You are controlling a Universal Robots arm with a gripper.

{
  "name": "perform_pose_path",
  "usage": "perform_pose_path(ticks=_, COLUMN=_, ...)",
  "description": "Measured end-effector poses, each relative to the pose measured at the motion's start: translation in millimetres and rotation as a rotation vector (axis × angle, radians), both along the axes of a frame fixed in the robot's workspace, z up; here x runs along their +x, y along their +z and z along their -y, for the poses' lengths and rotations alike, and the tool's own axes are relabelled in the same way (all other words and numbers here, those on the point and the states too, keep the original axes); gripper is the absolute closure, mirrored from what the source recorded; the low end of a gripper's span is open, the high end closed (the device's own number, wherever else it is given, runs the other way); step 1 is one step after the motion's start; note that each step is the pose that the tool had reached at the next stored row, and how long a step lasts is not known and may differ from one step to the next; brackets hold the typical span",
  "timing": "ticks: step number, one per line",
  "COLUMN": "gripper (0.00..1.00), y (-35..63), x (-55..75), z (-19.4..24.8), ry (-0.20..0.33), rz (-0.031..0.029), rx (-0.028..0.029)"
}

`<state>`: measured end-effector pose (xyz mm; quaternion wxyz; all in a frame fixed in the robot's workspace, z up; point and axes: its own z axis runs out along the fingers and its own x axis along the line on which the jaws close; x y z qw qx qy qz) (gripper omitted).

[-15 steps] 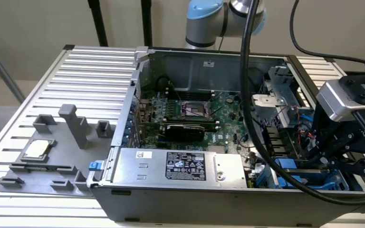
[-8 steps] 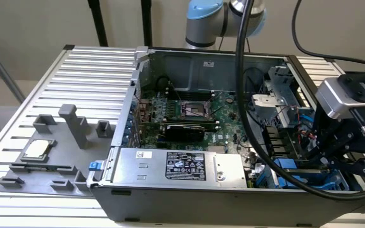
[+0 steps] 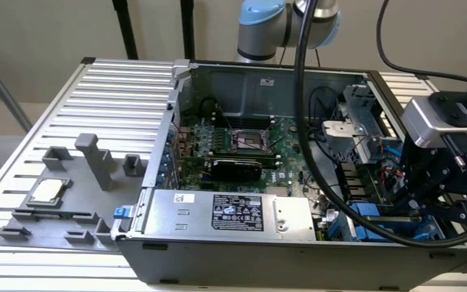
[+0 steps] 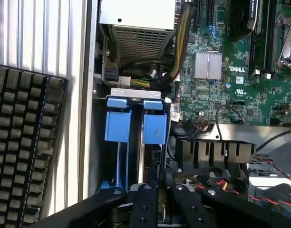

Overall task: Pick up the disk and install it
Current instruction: 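Insert the second disk wire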

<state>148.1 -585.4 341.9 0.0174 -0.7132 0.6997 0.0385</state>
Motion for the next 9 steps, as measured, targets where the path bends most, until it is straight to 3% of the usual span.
perform_pose_path(ticks=9, gripper=1.00, y=-0.4, x=0.0, z=-1.7, ry=-0.024, rz=0.0013, rx=-0.0098)
